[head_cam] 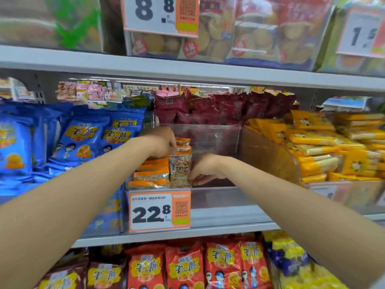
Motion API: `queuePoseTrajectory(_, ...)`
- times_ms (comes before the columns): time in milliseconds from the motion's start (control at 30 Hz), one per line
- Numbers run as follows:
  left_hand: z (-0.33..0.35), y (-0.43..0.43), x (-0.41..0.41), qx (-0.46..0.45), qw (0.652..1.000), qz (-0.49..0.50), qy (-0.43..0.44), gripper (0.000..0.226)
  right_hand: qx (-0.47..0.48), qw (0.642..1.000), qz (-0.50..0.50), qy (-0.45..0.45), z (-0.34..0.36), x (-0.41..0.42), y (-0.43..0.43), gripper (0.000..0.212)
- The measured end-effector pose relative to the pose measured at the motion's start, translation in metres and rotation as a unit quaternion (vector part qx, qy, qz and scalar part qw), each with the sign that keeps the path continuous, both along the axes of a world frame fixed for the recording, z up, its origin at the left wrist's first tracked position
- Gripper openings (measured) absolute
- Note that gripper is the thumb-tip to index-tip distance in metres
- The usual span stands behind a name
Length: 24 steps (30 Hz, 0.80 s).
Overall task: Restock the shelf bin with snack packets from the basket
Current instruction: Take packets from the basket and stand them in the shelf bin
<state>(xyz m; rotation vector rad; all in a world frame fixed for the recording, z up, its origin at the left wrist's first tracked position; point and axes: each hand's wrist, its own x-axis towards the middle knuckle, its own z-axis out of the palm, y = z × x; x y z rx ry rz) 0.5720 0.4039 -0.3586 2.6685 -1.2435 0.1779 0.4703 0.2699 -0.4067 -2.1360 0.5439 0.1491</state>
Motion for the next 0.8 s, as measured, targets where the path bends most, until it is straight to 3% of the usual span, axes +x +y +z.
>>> queuePoseTrajectory(300,0.0,0.005,-0.004,0.008,1.0,0.007,-0.003,0.014,0.002,0.999,0.006,0.034,0.003,-0.011,0.001,0.026)
queuePoseTrajectory(433,0.005,0.007,-0.019,-0.042,0.999,0.004,-0.021,0.02,-0.03,0.999,-0.037,0.007,0.008,-0.018,0.001,0.018)
queuePoseTrajectory(500,0.006,0.008,-0.03,-0.089,0.996,0.001,-0.022,0.023,-0.104,0.99,-0.073,-0.066,0.014,-0.028,-0.001,0.006)
queuePoseTrajectory(567,0.006,0.009,-0.046,-0.137,0.99,-0.014,-0.019,0.024,-0.194,0.958,-0.116,-0.176,0.02,-0.044,-0.002,0.007)
queuePoseTrajectory(700,0.006,0.004,-0.095,-0.215,0.975,-0.059,0.006,0.018,-0.195,0.882,-0.178,-0.389,0.021,-0.101,0.001,0.018)
queuePoseTrajectory(800,-0.001,-0.009,-0.146,-0.243,0.965,-0.104,0.006,0.019,-0.229,0.846,-0.187,-0.445,0.001,-0.157,-0.003,0.013)
